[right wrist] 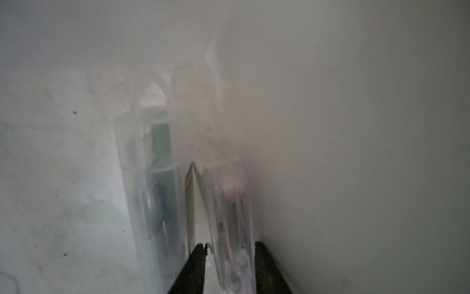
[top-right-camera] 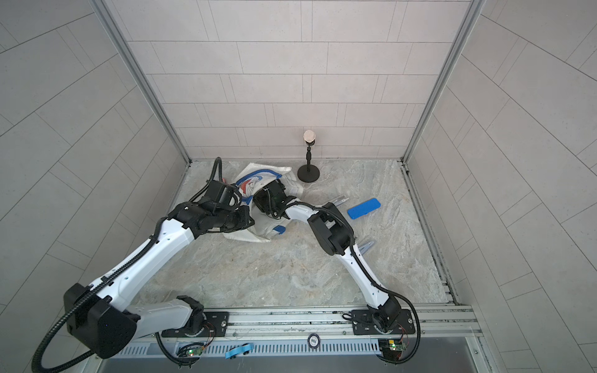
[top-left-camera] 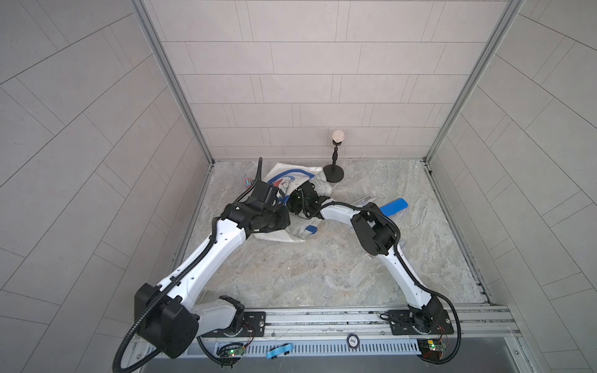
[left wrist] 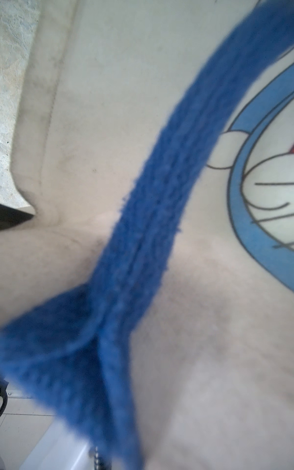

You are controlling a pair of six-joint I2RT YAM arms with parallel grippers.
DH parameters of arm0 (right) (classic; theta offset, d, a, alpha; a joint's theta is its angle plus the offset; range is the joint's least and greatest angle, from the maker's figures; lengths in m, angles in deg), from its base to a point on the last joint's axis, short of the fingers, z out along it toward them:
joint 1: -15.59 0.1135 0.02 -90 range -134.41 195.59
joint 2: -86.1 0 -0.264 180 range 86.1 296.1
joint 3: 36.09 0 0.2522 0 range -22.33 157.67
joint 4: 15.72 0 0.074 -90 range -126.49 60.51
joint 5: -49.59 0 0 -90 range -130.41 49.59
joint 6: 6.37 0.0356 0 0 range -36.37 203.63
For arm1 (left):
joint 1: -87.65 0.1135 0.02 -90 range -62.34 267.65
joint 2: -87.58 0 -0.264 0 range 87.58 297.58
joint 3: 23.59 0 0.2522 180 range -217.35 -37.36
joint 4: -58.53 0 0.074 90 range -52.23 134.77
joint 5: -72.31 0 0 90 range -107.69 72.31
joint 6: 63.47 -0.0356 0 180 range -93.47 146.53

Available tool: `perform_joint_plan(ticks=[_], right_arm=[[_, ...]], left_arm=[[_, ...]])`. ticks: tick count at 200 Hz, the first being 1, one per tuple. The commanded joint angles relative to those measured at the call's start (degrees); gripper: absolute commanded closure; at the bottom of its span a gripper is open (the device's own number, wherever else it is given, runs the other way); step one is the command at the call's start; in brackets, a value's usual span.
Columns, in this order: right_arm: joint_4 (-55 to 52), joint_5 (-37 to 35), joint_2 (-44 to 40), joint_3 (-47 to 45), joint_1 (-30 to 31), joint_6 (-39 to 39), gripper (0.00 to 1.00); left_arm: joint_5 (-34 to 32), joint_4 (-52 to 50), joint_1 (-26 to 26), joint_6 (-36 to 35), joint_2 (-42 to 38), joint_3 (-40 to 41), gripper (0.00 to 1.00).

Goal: Take out the compass set from the canvas bag
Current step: Pick up the compass set from the canvas bag.

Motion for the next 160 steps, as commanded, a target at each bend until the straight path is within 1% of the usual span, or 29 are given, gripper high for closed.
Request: perform_joint_plan(ticks=[1,12,29,46,63,96,114,135,160], right_arm=[[1.0,-0.3,3.8,1.6,-0.3,2.8,0.72],[1.4,-0.5,4.0,2.4,-0.4,2.4,0.80],[0.5,-0.3,3.9,4.1,-0.4,1.1,0.87],[0.0,0.2,3.5,4.8,-0.4,0.4,0.91],[0.0,0.2,1.5,3.1,-0.3,-0.1,0.94],[1.9,-0.5,-5.0,-5.1,-0.2,-0.9,0.98],[2.3,-1.1,-9.7,-11.1,-0.2,-2.1,0.99],[2.5,-1.9,-15.3,-17.7,-0.2,-3.8,1.00],[1.3,-2.1,-21.3,-23.4,-0.3,-6.1,1.00]], left_arm=[[4.1,-2.2,-0.5,-1.4,0.6,-2.9,1.00],[4.4,-2.3,-0.5,-1.5,0.7,-3.1,1.00],[4.1,-2.3,-0.5,-1.5,0.6,-3.4,1.00],[3.9,-2.2,-0.6,-1.4,0.8,-3.7,1.00],[3.3,-1.9,-0.5,-1.0,1.0,-4.1,1.00],[1.5,-0.9,-0.5,-0.4,1.1,-4.4,1.00],[0.5,-0.8,-0.5,-0.3,1.2,-4.5,1.00],[-0.5,0.0,-0.3,0.4,1.2,-3.9,1.00],[-1.2,1.8,-0.2,1.2,0.5,-2.7,1.00]])
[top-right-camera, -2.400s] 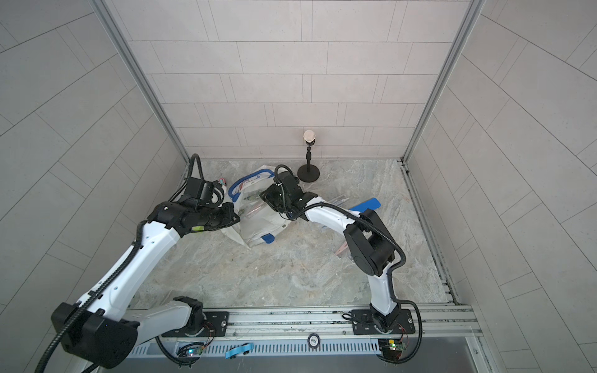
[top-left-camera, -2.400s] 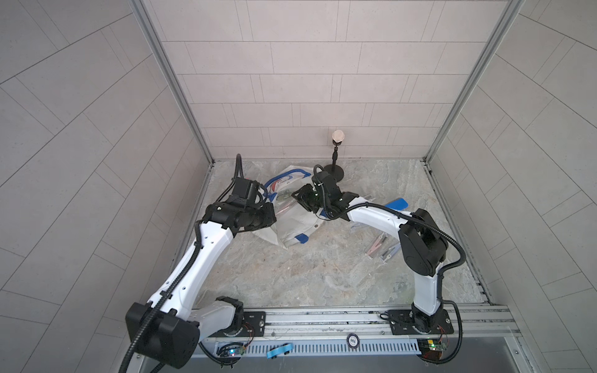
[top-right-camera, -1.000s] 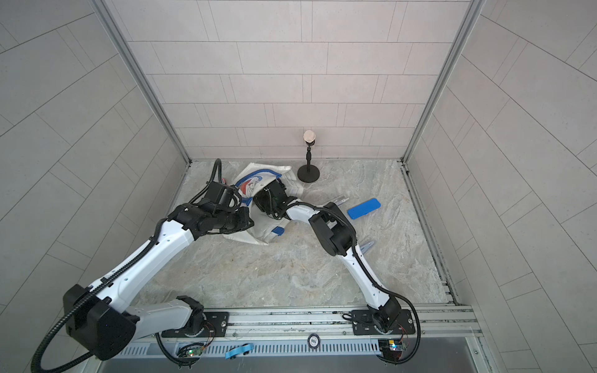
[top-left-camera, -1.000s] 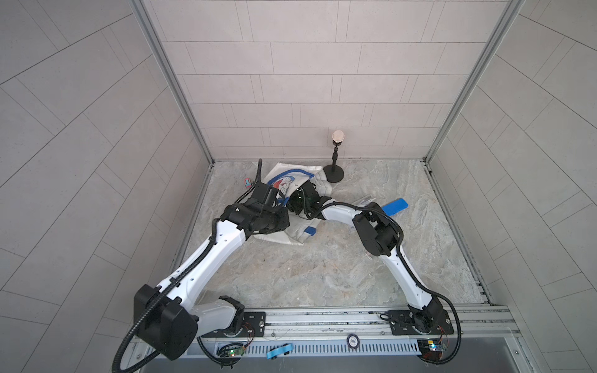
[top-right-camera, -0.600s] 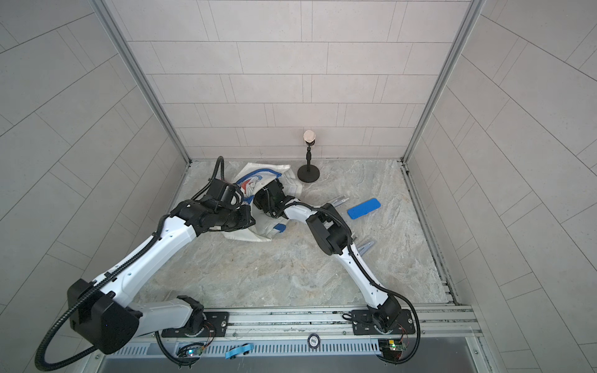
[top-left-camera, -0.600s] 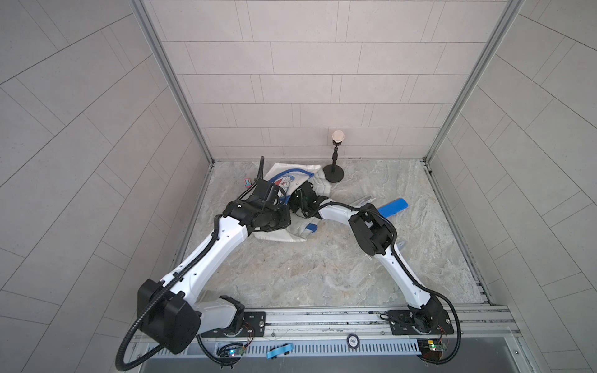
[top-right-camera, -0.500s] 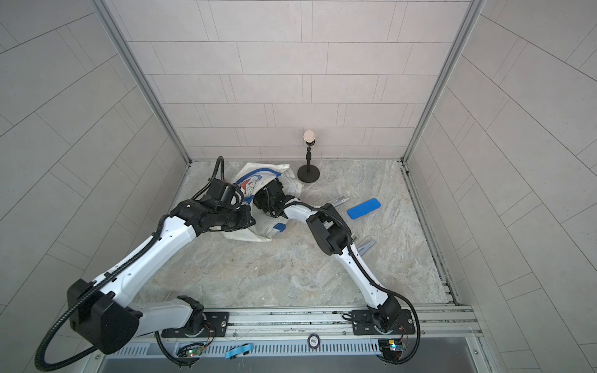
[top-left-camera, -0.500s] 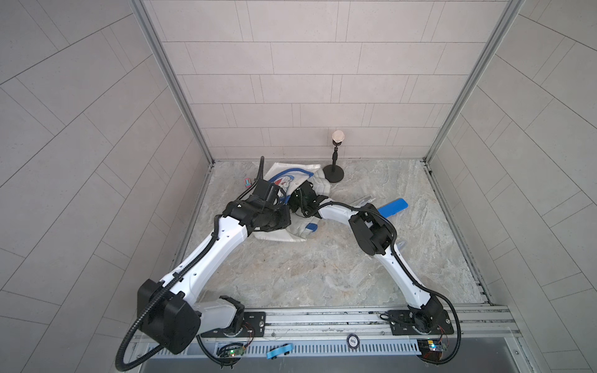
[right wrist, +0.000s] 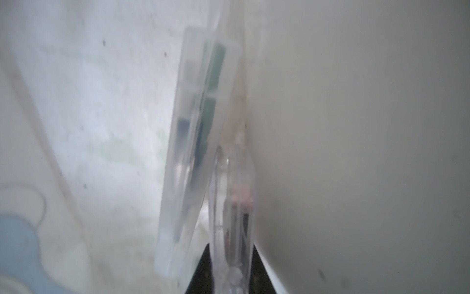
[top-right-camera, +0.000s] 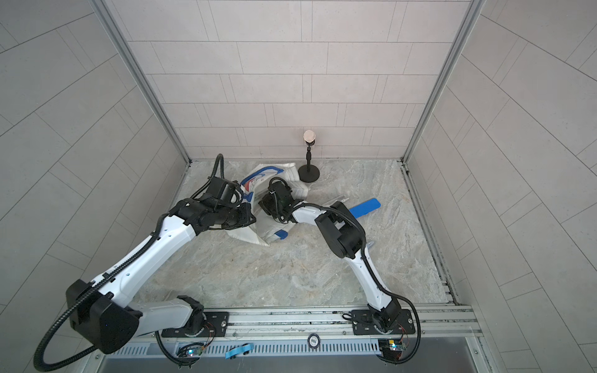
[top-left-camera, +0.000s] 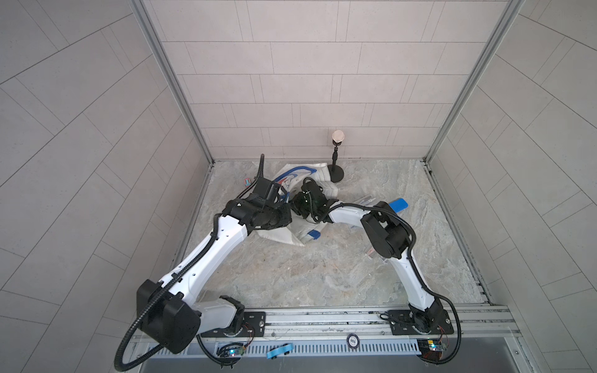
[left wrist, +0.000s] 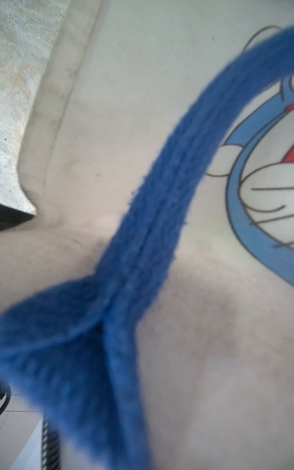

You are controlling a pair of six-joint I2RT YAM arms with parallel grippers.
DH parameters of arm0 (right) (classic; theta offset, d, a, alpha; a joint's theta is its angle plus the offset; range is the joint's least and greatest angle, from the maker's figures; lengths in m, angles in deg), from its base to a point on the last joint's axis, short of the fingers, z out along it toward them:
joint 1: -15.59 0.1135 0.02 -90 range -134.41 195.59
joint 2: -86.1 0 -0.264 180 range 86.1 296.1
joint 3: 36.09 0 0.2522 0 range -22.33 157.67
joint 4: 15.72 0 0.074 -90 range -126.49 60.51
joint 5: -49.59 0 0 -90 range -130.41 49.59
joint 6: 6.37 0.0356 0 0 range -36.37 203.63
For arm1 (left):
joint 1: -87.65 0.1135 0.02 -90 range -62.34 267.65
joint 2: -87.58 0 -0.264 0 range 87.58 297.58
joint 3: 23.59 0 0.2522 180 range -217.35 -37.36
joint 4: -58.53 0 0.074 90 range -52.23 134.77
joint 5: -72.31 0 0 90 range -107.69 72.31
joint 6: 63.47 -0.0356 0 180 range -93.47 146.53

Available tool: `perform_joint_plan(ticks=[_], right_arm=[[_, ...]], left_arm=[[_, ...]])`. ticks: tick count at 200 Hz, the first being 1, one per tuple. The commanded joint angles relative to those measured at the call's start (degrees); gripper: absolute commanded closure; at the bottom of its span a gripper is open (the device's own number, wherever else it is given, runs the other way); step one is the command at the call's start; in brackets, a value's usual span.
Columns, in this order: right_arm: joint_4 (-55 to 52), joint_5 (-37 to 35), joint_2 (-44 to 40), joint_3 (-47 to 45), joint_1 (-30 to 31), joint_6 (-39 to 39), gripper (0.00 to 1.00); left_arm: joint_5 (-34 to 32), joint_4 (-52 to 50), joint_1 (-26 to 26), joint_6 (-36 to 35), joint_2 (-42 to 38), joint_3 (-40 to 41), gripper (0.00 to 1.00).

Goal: Take out the compass set from the canvas bag
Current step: Pick up the compass set from the canvas bag, then place the compass set at the center of the board.

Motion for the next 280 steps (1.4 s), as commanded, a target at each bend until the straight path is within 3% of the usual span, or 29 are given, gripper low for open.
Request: perform_joint_plan(ticks=[1,106,203,244,280], right_arm=[[-0.7,-1.3,-6.9,-3.8,-0.2,-2.4,1.00],[-11.9,-5.2,-25.8,-14.1,-1.8,-10.8,1.00],[-29.1,-9.6,-58.7,-34.4,-12.3,-18.5,1.00],[-28.0,-8.7,-66.3,-47.9,-12.3,-15.9,1.00],[-15.6,-7.4,-65.8,-62.2,-10.4,-7.3,0.99]], left_arm=[[-0.9,2.5,0.0,1.2,-0.8,-0.1,1.00],[-1.6,5.9,-0.1,2.9,0.3,0.7,1.00],[-0.8,7.2,0.0,1.9,4.0,-1.0,1.00],[-1.2,5.9,0.0,1.0,4.4,-2.6,1.00],[-1.1,5.6,0.1,1.1,4.1,-2.7,1.00]])
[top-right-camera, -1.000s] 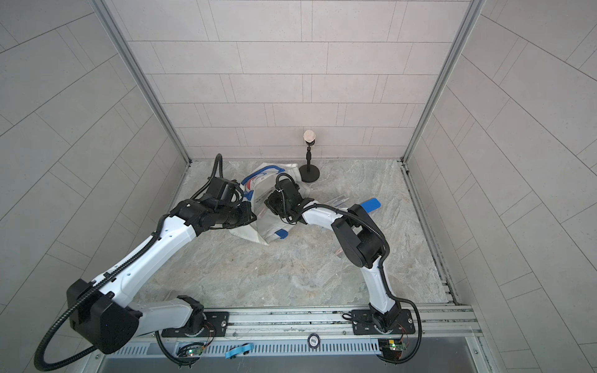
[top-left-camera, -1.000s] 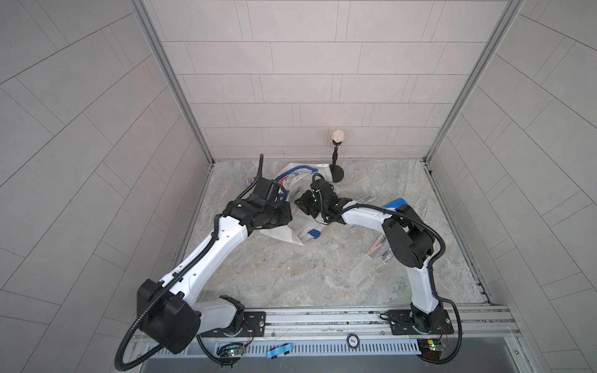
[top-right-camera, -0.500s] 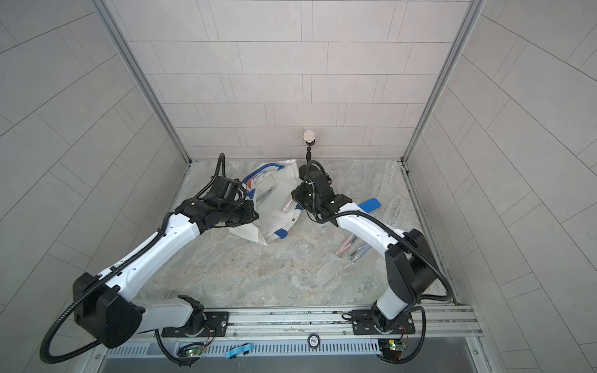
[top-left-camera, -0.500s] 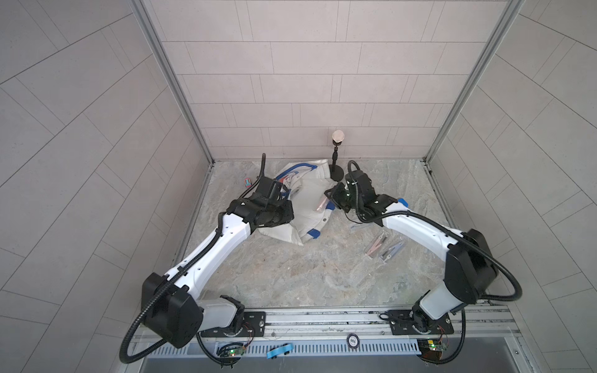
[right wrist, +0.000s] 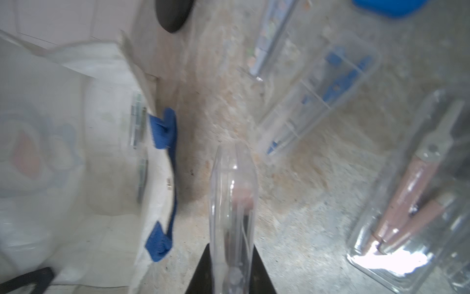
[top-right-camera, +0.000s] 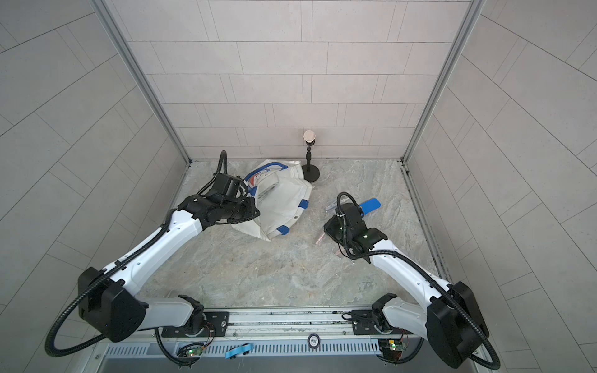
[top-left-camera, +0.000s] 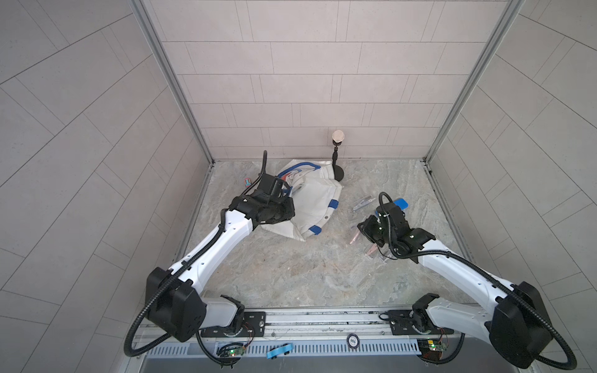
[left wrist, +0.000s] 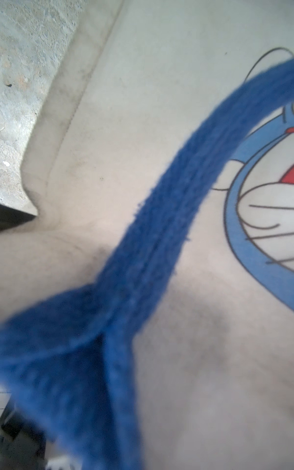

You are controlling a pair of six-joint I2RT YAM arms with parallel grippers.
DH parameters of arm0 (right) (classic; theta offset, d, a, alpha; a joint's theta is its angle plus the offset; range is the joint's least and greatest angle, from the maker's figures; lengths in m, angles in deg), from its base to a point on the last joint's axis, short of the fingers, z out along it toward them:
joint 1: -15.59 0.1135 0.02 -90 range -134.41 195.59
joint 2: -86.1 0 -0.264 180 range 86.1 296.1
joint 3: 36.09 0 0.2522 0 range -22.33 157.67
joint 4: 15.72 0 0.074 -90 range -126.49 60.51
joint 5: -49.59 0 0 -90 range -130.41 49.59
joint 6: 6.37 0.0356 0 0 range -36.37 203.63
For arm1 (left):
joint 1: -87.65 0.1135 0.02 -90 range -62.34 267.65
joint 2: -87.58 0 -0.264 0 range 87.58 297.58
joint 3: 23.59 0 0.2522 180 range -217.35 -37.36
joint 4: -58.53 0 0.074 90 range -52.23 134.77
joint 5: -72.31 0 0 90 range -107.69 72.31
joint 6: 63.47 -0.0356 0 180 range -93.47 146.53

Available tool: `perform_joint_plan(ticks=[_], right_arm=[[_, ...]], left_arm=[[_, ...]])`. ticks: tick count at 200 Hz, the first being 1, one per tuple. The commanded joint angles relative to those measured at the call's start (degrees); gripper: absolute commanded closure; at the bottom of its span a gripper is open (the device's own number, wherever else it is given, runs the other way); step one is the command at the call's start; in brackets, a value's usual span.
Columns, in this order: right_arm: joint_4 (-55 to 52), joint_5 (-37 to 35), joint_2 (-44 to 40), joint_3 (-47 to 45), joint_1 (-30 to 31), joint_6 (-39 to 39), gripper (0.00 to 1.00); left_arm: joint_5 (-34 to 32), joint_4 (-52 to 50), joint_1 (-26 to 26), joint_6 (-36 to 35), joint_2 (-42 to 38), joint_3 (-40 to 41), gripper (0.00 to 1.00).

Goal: Take out the compass set from the canvas bag
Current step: Place the compass set at the center of the board.

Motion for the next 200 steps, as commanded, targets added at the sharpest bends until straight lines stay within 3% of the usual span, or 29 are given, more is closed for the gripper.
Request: perform_joint_plan(ticks=[1,23,83,107,126,149,178,200], right_arm=[[8.4,0.8,0.3,-7.2,1.1,6.7,0.99],[13.9,1.2,4.2,-10.7,2.0,8.9,0.99],[19.8,1.9,13.1,-9.1,2.1,10.5,0.98],[17.6,2.9,15.2,-8.3,2.1,11.2,0.85],[13.9,2.0,11.9,-8.2,2.2,11.1,0.67],[3.2,-2.3,2.8,-6.1,2.1,9.1,0.55],[-6.3,-5.0,-5.8,-1.6,2.1,6.6,0.54],[-7.3,-4.5,-5.8,4.0,3.9,4.8,0.58]], left_arm=[[0.1,-0.2,0.0,-0.6,-0.1,-1.7,1.00],[0.4,-0.5,0.0,-0.7,-0.4,-1.6,1.00],[0.8,-0.8,0.0,-0.5,-1.9,-0.9,1.00],[0.6,-0.8,0.0,-0.3,-2.8,-0.4,1.00],[0.5,-0.8,0.0,-0.2,-3.5,0.1,1.00],[0.8,-0.7,0.0,0.0,-4.3,0.6,1.00],[1.7,-0.8,-0.1,0.0,-5.1,1.6,1.00],[3.1,-0.8,-0.3,0.2,-5.2,2.5,1.00]])
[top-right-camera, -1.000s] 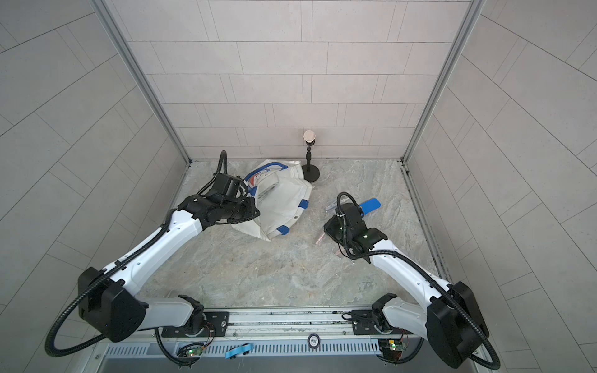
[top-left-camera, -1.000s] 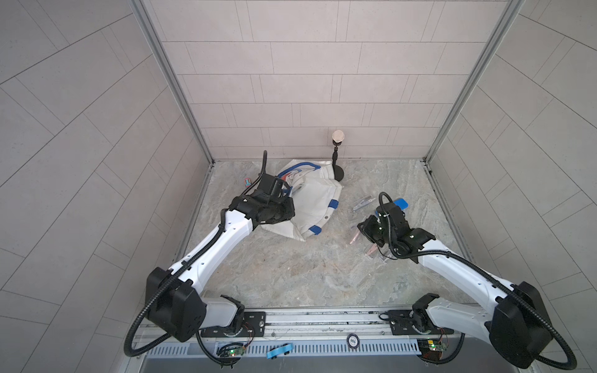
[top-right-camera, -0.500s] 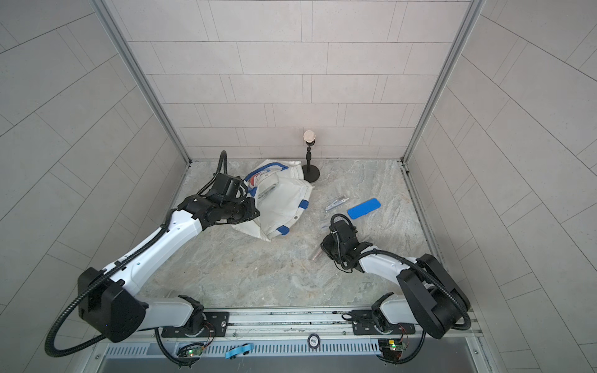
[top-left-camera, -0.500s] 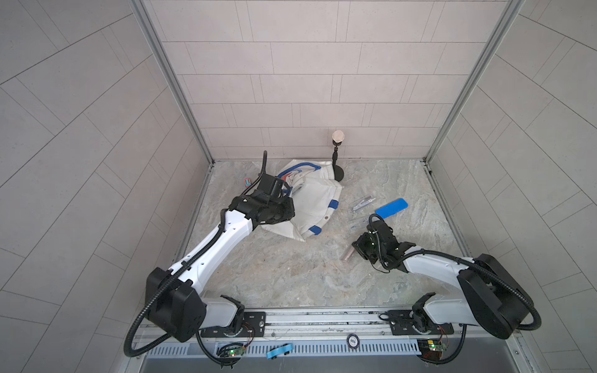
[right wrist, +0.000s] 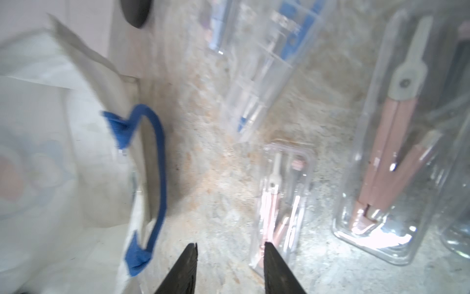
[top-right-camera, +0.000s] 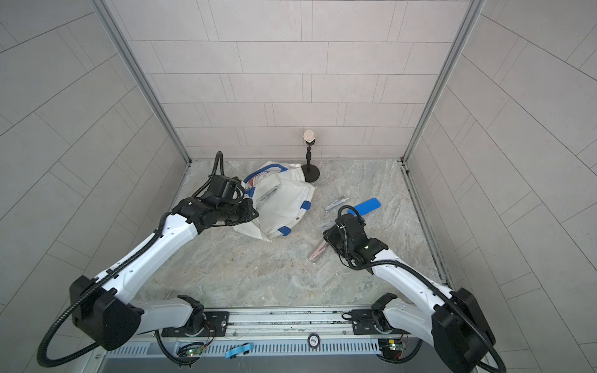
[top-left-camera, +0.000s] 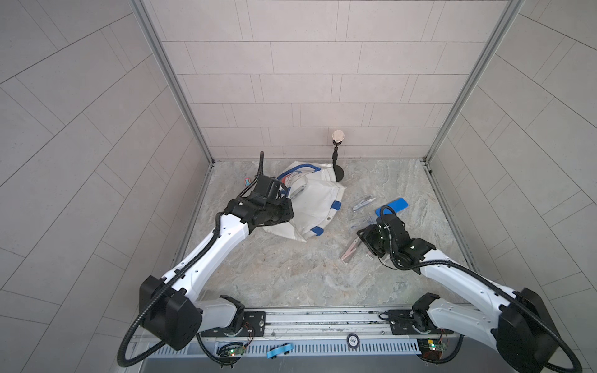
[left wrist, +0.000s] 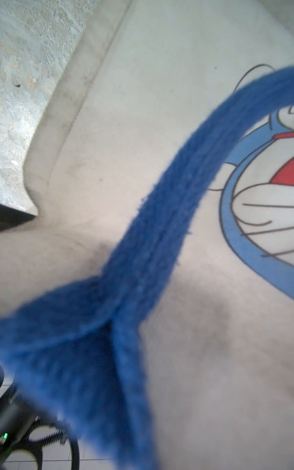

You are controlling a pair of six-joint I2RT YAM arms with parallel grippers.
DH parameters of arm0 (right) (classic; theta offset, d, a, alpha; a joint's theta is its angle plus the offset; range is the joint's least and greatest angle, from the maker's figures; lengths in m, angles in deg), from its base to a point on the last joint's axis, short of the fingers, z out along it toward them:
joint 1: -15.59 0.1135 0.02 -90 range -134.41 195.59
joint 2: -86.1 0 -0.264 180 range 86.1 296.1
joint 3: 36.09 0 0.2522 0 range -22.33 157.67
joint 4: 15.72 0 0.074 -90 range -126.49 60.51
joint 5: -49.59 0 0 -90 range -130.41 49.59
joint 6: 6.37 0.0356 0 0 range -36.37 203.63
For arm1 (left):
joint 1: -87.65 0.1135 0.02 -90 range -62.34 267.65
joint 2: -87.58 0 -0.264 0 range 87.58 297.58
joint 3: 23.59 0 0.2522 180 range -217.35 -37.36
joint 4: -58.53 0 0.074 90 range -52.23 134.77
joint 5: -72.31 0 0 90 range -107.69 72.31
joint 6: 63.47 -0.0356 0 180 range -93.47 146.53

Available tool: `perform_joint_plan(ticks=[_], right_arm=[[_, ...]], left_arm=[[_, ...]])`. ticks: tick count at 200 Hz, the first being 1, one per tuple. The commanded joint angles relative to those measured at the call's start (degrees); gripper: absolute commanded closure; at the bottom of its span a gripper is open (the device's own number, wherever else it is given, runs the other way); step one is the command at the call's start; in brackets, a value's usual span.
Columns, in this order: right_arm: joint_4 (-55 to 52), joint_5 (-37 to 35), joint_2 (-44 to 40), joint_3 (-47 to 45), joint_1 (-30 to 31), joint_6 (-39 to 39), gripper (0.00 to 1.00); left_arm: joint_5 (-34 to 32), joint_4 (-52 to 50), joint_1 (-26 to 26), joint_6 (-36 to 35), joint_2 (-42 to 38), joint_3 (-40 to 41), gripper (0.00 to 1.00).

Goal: Take out the compass set from the canvas bag
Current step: Place the compass set at the center of the board, then pick up the compass set from the canvas bag.

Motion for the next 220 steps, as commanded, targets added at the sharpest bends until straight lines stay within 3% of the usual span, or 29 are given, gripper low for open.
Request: perform_joint_plan(ticks=[1,44,72,129,184,220], right_arm=[[-6.2,-2.2,0.0,5.3,1.8,-2.3,0.58],[-1.7,1.0,14.3,19.1,8.1,-2.4,0.67],[6.5,2.5,25.2,25.0,10.6,1.5,0.65],[25.6,4.3,47.8,34.5,10.0,10.9,0.61],[18.4,2.7,63.5,54.7,9.5,11.0,0.58],[15.9,1.0,66.9,55.5,8.7,14.5,0.57]], left_arm=[[1.9,0.1,-0.3,0.1,-1.9,1.0,1.00],[3.1,-0.1,-1.0,0.7,-2.0,2.9,1.00],[2.6,-0.1,-1.9,1.8,-2.0,3.6,1.00],[0.7,0.3,-4.4,3.2,-2.0,3.2,1.00],[0.6,0.5,-5.1,3.6,-1.6,2.1,1.00],[0.7,0.7,-5.2,3.5,-1.1,1.3,1.00]])
